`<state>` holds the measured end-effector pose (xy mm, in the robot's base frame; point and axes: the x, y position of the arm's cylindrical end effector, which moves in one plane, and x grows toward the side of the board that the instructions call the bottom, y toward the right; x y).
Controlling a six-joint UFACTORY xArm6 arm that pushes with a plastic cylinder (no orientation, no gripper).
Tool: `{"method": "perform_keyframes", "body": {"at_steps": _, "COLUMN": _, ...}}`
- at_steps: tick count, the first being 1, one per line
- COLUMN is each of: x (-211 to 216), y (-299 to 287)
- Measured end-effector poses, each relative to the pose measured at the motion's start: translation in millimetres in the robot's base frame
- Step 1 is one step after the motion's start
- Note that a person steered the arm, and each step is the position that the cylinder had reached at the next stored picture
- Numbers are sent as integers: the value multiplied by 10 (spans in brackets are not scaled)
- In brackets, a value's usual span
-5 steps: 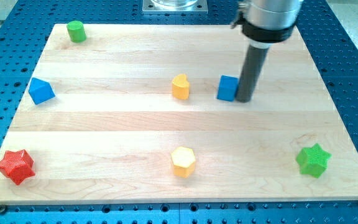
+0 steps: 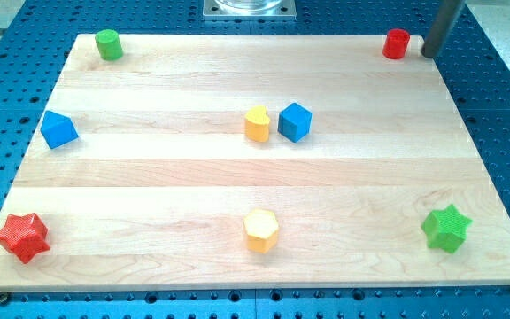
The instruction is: Move the red circle to the top of the heart
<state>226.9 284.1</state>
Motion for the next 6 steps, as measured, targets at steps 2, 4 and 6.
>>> {"method": "perform_keyframes", "body": {"at_steps": 2, "x": -142, "y": -656}}
{"method": "perform_keyframes", "body": {"at_steps": 4, "x": 325, "y": -1795}}
{"method": "perform_keyframes", "body": {"at_steps": 6, "x": 625, "y": -1770}}
